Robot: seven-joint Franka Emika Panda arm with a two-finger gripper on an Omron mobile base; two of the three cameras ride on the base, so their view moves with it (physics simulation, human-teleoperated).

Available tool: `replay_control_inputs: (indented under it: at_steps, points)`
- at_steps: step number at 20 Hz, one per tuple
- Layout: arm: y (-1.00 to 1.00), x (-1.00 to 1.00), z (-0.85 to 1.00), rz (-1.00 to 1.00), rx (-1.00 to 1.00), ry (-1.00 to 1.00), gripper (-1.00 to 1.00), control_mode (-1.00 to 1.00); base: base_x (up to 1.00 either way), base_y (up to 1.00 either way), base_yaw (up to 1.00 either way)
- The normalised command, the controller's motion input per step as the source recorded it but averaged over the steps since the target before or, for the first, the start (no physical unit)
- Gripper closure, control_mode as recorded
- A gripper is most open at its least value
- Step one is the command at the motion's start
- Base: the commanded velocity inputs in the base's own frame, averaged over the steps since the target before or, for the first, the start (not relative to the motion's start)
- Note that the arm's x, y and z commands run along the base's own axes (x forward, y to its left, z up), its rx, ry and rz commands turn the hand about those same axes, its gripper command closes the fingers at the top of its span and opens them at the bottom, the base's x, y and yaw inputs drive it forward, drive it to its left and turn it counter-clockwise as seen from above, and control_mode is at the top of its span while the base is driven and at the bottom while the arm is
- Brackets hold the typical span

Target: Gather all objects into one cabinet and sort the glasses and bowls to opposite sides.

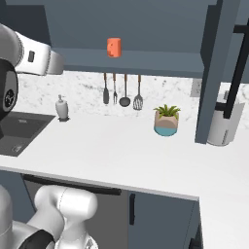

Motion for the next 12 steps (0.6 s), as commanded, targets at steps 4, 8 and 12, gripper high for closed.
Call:
replay_control_inputs:
  at_steps: [4, 8, 12]
  points:
    - [0.00, 0.31, 0.17, -0.02, 0.00, -0.02, -1.00, -1.00, 0.00, 0.00, 0.00]
    - [0.00, 0.04, -0.02, -0.02, 0.00, 0.00, -1.00, -1.00, 0.00, 0.00, 0.00]
    - [-0.05, 0.30, -0.09, 0.00, -0.01, 0.01, -1.00, -1.00, 0.00, 0.00, 0.00]
